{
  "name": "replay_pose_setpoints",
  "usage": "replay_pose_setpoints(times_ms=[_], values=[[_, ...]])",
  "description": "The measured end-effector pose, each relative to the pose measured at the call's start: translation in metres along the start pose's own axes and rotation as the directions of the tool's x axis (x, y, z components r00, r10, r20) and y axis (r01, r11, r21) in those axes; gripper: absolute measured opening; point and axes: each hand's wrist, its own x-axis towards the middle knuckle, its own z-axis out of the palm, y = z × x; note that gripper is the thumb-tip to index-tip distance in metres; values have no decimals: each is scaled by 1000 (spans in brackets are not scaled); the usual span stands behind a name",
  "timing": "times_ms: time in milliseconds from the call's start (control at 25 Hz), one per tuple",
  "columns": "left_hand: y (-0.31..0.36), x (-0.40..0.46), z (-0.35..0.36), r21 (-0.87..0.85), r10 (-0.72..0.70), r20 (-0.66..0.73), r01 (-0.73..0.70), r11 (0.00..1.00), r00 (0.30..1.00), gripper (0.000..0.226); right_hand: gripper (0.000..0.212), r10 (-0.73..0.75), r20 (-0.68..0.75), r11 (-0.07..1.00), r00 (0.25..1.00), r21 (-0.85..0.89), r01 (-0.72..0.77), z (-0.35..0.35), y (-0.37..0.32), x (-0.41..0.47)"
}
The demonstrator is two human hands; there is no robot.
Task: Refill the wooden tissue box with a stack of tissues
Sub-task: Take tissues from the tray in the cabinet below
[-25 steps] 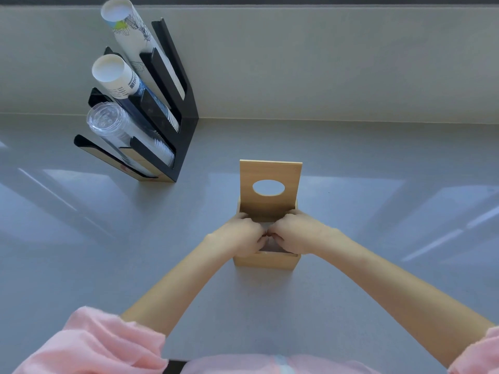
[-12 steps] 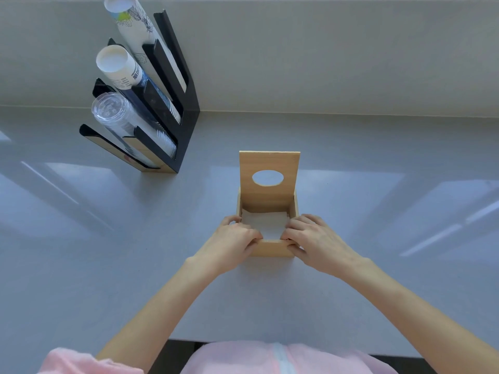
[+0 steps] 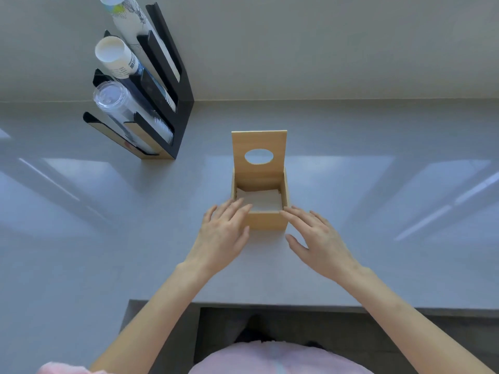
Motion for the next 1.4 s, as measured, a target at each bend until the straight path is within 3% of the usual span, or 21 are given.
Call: replay_pose_setpoints(times_ms=[240,560,960,1400], values=[[24,-53,29,178,-183,234,143,974,955,65,63,53,200,994,978,-102,-33,10,6,-61],[72,-135,43,159,-267,207,237,958,941,67,61,58,183,995,981,-87,-43,16,2,-137],[92,-194,62,113,-256,274,234,966,927,64,61,6,198,999,980,-51,4,45,-15,-184],[48,-191,74,72,-164,365,148,986,917,62,60,129,228,990,965,-90,-111,91,-51,-171]])
